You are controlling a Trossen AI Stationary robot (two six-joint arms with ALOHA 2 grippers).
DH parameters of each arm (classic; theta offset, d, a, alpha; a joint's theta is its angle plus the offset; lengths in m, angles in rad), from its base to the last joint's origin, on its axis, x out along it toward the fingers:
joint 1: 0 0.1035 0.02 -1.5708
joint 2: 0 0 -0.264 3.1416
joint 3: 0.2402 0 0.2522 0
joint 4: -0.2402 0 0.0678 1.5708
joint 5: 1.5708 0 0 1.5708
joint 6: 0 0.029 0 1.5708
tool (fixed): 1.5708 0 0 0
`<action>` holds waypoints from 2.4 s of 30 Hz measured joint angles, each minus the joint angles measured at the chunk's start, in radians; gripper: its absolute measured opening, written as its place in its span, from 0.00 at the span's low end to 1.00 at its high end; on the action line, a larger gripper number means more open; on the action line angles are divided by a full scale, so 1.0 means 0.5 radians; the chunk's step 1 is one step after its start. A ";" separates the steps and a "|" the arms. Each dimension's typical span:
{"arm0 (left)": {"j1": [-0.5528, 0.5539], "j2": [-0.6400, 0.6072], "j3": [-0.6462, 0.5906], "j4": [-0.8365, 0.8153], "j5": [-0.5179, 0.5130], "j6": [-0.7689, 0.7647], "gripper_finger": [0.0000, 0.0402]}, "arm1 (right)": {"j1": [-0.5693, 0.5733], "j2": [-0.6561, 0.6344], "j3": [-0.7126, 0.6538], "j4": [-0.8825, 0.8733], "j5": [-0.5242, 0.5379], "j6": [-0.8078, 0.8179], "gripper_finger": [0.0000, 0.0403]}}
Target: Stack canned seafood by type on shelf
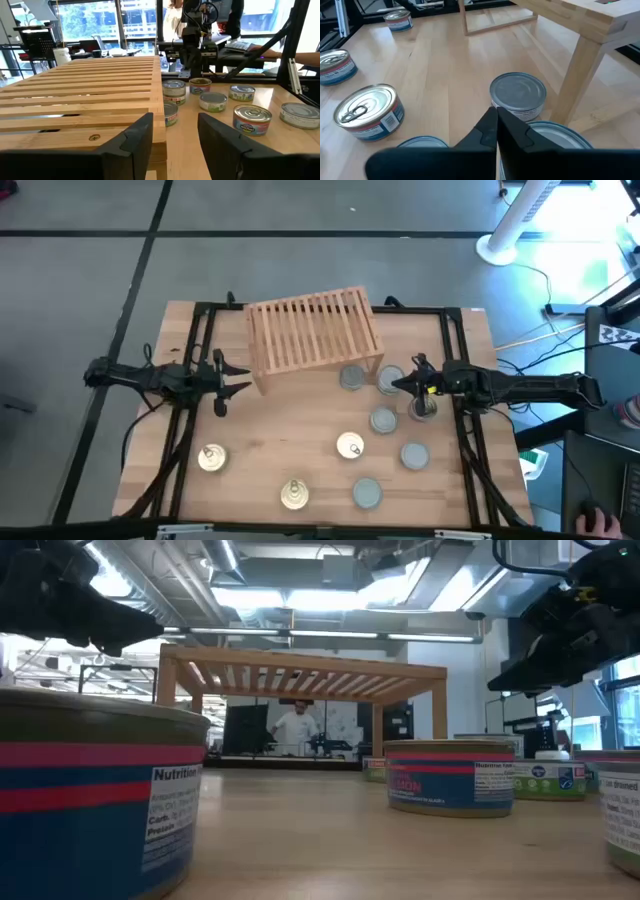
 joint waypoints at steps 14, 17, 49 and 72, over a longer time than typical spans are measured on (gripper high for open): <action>0.000 0.000 0.000 0.001 0.000 0.000 0.38 | 0.000 0.000 0.000 0.000 0.000 0.001 0.02; 0.000 0.000 0.000 0.001 0.000 0.000 0.38 | 0.001 0.001 -0.001 0.000 0.000 0.001 0.02; 0.000 0.001 0.000 0.001 0.000 0.000 0.38 | 0.001 0.000 0.000 0.000 0.002 0.000 0.02; 0.000 0.000 0.000 0.001 0.001 0.000 0.38 | 0.001 0.001 0.000 0.030 0.099 0.001 0.02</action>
